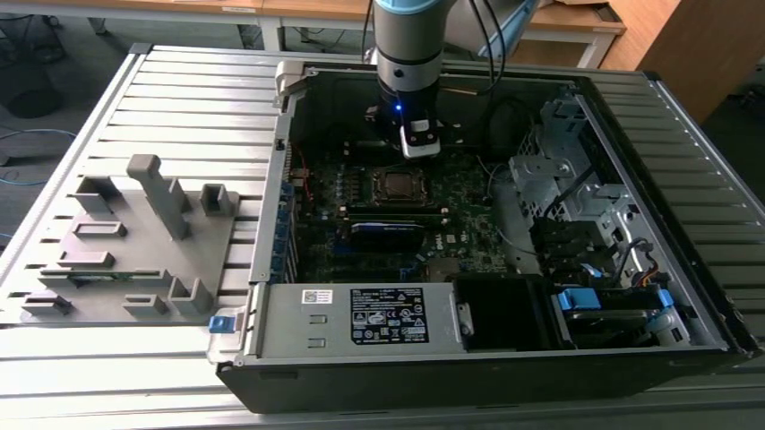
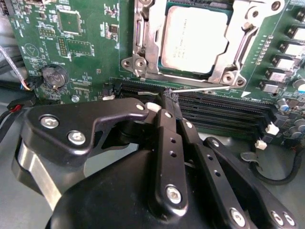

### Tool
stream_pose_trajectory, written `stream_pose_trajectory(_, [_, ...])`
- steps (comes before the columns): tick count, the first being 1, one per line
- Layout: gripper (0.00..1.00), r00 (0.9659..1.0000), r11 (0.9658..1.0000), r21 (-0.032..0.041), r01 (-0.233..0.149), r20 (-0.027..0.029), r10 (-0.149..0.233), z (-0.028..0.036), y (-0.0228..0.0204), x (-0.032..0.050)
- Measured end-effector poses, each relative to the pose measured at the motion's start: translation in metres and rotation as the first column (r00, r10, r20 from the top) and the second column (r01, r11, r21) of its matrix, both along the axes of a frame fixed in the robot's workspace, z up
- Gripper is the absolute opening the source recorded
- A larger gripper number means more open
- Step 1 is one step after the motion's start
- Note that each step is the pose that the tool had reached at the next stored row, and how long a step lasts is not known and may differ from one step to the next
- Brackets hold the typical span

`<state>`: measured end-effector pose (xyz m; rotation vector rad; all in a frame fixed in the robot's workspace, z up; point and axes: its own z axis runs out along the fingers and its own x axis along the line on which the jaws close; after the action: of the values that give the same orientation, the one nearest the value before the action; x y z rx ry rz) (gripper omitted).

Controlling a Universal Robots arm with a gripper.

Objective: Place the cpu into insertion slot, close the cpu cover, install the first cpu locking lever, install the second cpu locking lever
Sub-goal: 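Install the first cpu locking lever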

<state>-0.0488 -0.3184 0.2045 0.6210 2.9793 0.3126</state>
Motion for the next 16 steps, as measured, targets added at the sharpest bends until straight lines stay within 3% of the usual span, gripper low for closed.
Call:
stream_pose_trajectory(6, [0.11,0.9999,1.0000,0.0000,0.000,0.0166,0.000,-0.0026,0.0001,0.0000])
stream_pose_trajectory(16, [0.11,0.9998,1.0000,-0.0009,0.000,0.0178,0.000,-0.0030,0.0020,0.0000])
